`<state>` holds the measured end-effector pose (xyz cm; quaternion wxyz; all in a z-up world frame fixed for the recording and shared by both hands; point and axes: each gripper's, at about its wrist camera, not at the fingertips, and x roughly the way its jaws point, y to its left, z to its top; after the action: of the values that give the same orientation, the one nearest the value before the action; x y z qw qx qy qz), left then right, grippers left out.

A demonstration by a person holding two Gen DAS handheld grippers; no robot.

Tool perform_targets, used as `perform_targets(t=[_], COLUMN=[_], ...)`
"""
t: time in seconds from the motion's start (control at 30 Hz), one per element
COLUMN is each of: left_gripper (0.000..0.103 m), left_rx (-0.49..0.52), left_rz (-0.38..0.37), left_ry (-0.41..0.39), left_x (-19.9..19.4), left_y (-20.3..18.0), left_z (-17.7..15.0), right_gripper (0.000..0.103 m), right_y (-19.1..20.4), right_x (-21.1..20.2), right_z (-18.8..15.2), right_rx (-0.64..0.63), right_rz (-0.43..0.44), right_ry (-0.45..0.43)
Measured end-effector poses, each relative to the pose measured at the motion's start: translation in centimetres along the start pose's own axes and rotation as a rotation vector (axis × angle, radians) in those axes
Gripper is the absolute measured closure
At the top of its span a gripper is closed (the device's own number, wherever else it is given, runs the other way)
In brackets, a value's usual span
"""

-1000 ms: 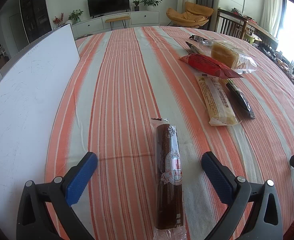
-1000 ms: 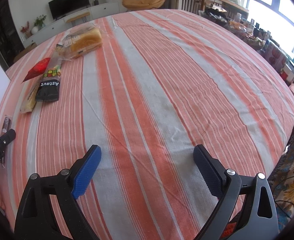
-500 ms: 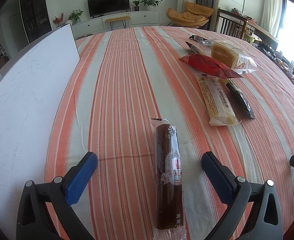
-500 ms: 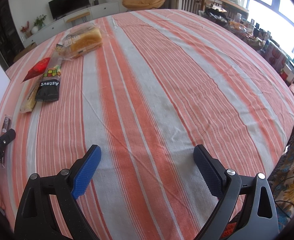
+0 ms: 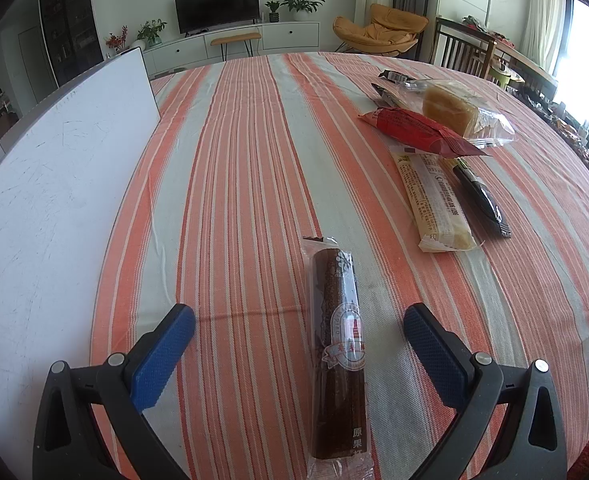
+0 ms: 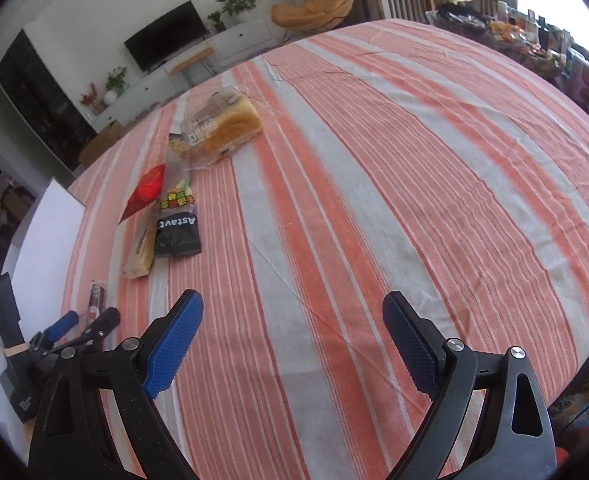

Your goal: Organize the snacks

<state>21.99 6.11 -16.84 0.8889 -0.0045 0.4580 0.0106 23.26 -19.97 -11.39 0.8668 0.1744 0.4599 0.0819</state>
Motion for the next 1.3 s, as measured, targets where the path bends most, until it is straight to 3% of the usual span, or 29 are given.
perform_targets(t=[0.13, 0.23, 0.27, 0.43, 0.53, 0.67, 0.83, 0.9, 0.97, 1.03, 1.13, 1.23, 1.3], left_gripper=[0.000, 0.000, 0.000, 0.000, 0.000, 0.000, 0.000, 0.000, 0.000, 0.000, 0.000, 0.000, 0.000], left_rx=[0.000, 0.000, 0.000, 0.000, 0.000, 0.000, 0.000, 0.000, 0.001, 0.001, 0.000, 0.001, 0.001], left_rz=[0.000, 0.000, 0.000, 0.000, 0.000, 0.000, 0.000, 0.000, 0.000, 0.000, 0.000, 0.000, 0.000], left_ry=[0.000, 0.000, 0.000, 0.000, 0.000, 0.000, 0.000, 0.000, 0.000, 0.000, 0.000, 0.000, 0.000], left_x=[0.0, 0.0, 0.0, 0.0, 0.0, 0.0, 0.0, 0.0, 0.0, 0.0, 0.0, 0.0, 0.0], left_y=[0.0, 0.0, 0.0, 0.0, 0.0, 0.0, 0.0, 0.0, 0.0, 0.0, 0.0, 0.0, 0.0], left_z=[0.0, 0.0, 0.0, 0.0, 0.0, 0.0, 0.0, 0.0, 0.0, 0.0, 0.0, 0.0, 0.0], right_gripper=[0.013, 0.038, 0.042, 0.041, 0.066, 0.072, 0.074, 0.074, 0.076, 0.076, 0.076, 0.075, 0.061], right_y=[3.7, 6.1, 6.5, 7.8, 8.4, 7.4, 3.7, 1.7, -0.2, -2.9, -5.9, -5.8, -4.7], right_x=[2.9, 5.7, 6.5, 10.5, 10.3, 8.1, 2.3, 0.1, -1.4, -2.2, -2.9, -2.5, -1.9], right_z=[2.8, 4.2, 4.6, 5.2, 5.2, 3.3, -2.3, -4.1, -4.9, -4.7, -3.6, -3.1, -3.5], right_rx=[-0.091, -0.137, -0.136, -0.185, -0.251, -0.272, -0.287, -0.303, -0.334, -0.264, -0.104, -0.018, 0.002], right_rz=[0.034, 0.038, 0.046, -0.021, -0.063, -0.020, -0.002, -0.067, -0.204, -0.291, -0.349, -0.386, -0.376], right_ry=[0.030, 0.080, 0.099, 0.182, 0.181, 0.237, 0.271, 0.247, 0.203, 0.162, 0.095, 0.053, 0.042])
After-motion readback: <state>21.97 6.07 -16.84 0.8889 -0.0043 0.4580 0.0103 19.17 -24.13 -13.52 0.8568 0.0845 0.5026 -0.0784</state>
